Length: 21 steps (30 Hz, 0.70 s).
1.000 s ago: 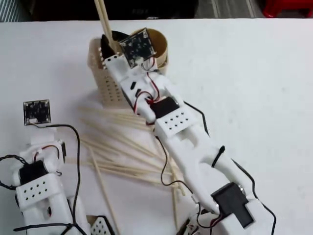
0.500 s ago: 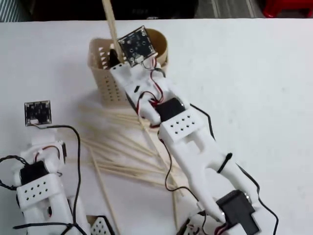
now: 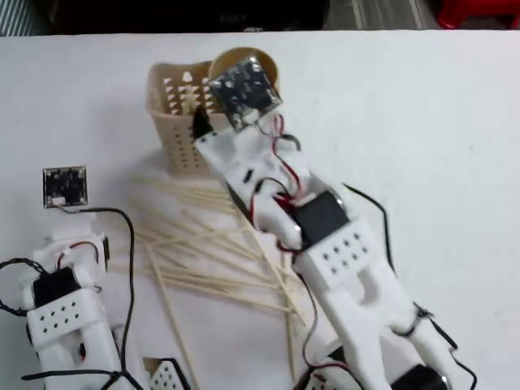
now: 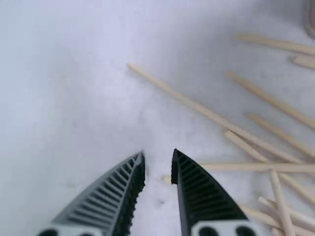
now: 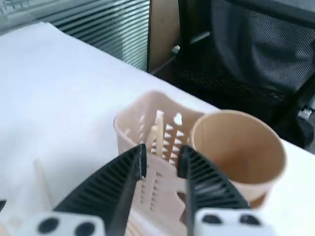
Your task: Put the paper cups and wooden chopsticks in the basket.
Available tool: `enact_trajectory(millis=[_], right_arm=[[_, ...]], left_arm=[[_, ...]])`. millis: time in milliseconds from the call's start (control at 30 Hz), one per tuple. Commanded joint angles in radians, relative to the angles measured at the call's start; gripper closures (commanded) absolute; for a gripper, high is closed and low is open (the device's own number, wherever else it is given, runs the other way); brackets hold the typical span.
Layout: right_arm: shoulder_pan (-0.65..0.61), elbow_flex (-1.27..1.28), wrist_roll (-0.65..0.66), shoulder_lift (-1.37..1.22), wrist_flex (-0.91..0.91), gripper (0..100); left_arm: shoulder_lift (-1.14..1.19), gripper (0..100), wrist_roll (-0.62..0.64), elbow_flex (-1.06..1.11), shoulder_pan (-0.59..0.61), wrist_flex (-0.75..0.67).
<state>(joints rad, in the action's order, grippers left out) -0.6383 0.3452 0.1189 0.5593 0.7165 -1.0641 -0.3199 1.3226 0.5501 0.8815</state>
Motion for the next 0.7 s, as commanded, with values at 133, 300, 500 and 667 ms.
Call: enact_trajectory(millis=[133, 300, 500, 667], right_arm=[[0.031, -0.006, 0.002, 0.153, 0.268, 95.0], [0.145, -0.003, 0.002, 0.163, 0.432, 95.0], [0.297, 0.074, -0.008, 0.162, 0.447, 95.0], [0.354, 0.259, -0.008, 0.162, 0.286, 95.0]], left_arm=[[-0.021, 89, -0.008, -0.044, -0.001, -0.037], [-0.021, 89, -0.014, -0.161, -0.028, -0.02], [-0.015, 89, -0.18, -0.356, -0.214, 0.167], [-0.012, 89, -0.27, -0.45, -0.374, 0.285]])
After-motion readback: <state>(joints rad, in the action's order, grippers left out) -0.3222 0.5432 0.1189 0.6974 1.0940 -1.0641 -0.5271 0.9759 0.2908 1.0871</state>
